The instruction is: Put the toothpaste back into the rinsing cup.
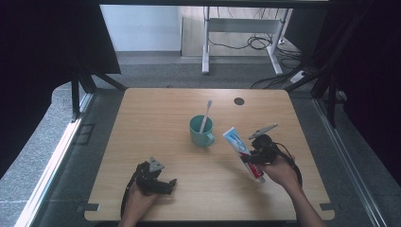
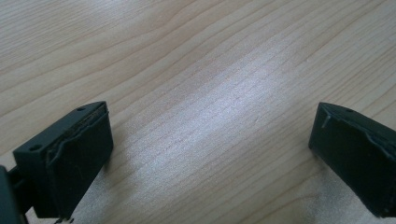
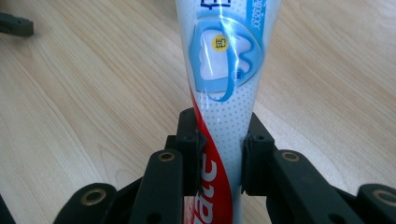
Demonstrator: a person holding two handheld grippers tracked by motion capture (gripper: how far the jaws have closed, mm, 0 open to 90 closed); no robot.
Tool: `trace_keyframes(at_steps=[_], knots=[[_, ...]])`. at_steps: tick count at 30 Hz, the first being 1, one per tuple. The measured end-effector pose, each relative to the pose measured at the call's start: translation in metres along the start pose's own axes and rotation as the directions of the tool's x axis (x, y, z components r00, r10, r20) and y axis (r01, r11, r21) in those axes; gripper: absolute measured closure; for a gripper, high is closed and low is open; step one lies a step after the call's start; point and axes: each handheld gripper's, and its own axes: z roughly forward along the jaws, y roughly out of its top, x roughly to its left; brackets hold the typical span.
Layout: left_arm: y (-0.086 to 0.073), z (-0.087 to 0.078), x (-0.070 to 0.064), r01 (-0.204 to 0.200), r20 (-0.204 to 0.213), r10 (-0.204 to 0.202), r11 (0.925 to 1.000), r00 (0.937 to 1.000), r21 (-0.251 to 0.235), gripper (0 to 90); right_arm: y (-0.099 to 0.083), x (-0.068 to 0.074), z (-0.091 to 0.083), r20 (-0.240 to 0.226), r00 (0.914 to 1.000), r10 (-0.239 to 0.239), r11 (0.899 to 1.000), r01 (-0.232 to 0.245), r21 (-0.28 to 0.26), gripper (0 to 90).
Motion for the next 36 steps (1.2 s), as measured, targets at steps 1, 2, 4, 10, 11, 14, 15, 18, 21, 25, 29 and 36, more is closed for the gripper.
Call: trace_keyframes(at_steps=[1, 2, 4, 10, 11, 14, 15, 18, 21, 25, 29, 36], knots=[[0.0000, 0.0000, 0.0000, 0.000, 0.000, 0.000, 1.0000, 1.0000, 0.000, 0.0, 0.0000, 0.0000, 0.0000, 0.000, 1.0000, 0.000, 1.000, 0.000, 0.000, 73.3], [0.0000, -0.0001, 0.0000, -0.001, 0.000, 0.001, 1.0000, 1.0000, 0.001, 0.0, 0.0001, 0.0004, -0.0007, 0.002, 1.0000, -0.003, 1.000, 0.003, -0.014, 73.2], [0.0000, -0.0001, 0.0000, 0.000, 0.000, 0.000, 1.0000, 1.0000, 0.000, 0.0, 0.0001, 0.0005, -0.0010, 0.004, 1.0000, -0.006, 1.000, 0.006, -0.022, 73.3], [0.0000, -0.0001, 0.0000, -0.001, -0.001, 0.001, 1.0000, 1.0000, 0.001, 0.0, 0.0000, 0.0008, -0.0035, 0.012, 0.9999, -0.008, 0.998, 0.009, -0.070, 73.2], [0.0000, 0.0000, 0.0000, -0.001, 0.000, 0.001, 1.0000, 1.0000, 0.000, 0.0, 0.0000, 0.0009, -0.0045, 0.016, 0.9998, -0.010, 0.997, 0.011, -0.083, 73.2], [0.0000, 0.0000, 0.0001, -0.001, 0.000, 0.001, 1.0000, 1.0000, 0.000, 0.0, 0.0002, 0.0013, -0.0055, 0.020, 0.9998, -0.006, 0.995, 0.007, -0.097, 73.2], [0.0000, -0.0001, 0.0000, -0.001, -0.001, 0.001, 1.0000, 1.0000, 0.000, 0.0, 0.0002, 0.0012, -0.0060, 0.022, 0.9997, -0.007, 0.994, 0.009, -0.105, 73.2], [-0.0001, 0.0001, 0.0000, 0.000, -0.001, 0.000, 1.0000, 1.0000, -0.002, 0.0, 0.0010, 0.0016, -0.0080, 0.024, 0.9997, -0.006, 0.990, 0.010, -0.140, 73.2], [-0.0001, 0.0001, 0.0000, 0.000, -0.001, 0.000, 1.0000, 1.0000, -0.002, 0.0, 0.0022, 0.0022, -0.0089, 0.026, 0.9996, -0.009, 0.987, 0.014, -0.160, 73.2], [-0.0001, 0.0002, 0.0000, 0.000, -0.001, 0.000, 1.0000, 1.0000, -0.002, 0.0, 0.0039, 0.0031, -0.0091, 0.030, 0.9995, -0.011, 0.984, 0.016, -0.179, 73.2], [0.0000, 0.0001, 0.0000, -0.001, -0.001, 0.001, 1.0000, 1.0000, -0.002, 0.0, 0.0070, 0.0043, -0.0084, 0.032, 0.9994, -0.013, 0.979, 0.019, -0.205, 73.2], [0.0000, 0.0001, 0.0001, -0.002, -0.001, 0.002, 1.0000, 1.0000, -0.003, 0.0, 0.0098, 0.0058, -0.0071, 0.030, 0.9993, -0.022, 0.971, 0.029, -0.237, 73.2]])
